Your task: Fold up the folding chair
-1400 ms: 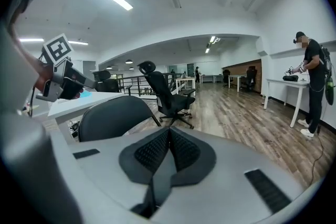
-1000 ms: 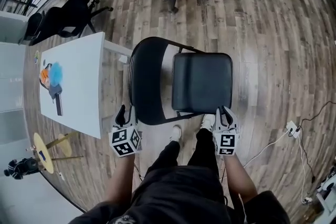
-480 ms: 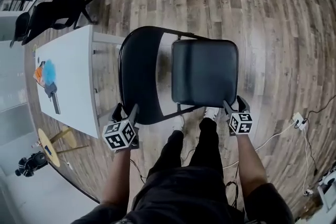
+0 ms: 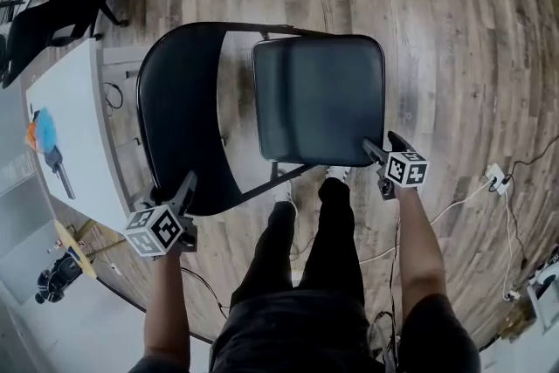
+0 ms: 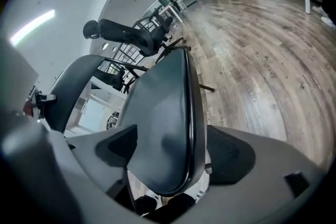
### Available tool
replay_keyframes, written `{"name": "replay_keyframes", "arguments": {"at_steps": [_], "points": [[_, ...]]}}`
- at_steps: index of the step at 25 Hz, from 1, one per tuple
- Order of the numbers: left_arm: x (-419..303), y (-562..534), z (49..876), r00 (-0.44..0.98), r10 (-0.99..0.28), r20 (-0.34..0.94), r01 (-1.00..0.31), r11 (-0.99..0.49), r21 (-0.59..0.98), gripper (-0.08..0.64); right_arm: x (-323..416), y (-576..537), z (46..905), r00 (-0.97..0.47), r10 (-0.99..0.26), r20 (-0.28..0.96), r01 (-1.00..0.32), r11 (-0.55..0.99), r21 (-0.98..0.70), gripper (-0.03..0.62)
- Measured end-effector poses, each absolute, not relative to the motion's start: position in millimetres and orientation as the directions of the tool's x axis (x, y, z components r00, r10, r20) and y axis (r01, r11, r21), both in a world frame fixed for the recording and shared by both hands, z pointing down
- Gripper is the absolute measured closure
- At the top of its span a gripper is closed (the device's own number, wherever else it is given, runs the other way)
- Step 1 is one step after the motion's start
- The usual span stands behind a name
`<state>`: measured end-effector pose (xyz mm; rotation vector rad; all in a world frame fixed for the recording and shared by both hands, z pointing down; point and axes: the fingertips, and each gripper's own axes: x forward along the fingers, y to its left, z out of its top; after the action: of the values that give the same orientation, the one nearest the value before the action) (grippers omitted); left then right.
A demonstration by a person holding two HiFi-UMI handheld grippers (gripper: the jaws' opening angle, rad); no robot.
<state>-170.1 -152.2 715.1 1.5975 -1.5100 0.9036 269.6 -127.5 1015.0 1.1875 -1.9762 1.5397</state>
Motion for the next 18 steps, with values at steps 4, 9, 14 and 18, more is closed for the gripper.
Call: {"name": "replay_keyframes", "arguments": {"at_steps": [4, 9, 14, 18], "points": [[-162, -164, 728, 0.119, -0.463, 0.878, -0.993, -0.077, 0.093, 0.249, 272, -124, 1044, -0.661, -0.336, 0.671, -0.722, 0.042, -0.691, 0.189], [-161, -168, 735, 0.130, -0.472, 0.872, -0.991, -0.093, 0.097, 0.250, 262, -122, 1064, -0.741, -0.301, 0.600, -0.630, 0.002, -0.777, 0.178], [-165, -170, 735, 0.121, -0.491, 0.862, -0.993, -0.067, 0.101, 0.252, 236, -116, 1075, -0.805, -0.213, 0.553, -0.568, 0.013, -0.823, 0.178], [-163, -170, 735, 0.132, -0.487, 0.863, -0.991, -0.051, 0.122, 0.258, 236, -120, 1078, -0.796, -0.190, 0.574, -0.586, 0.011, -0.810, 0.178]]}}
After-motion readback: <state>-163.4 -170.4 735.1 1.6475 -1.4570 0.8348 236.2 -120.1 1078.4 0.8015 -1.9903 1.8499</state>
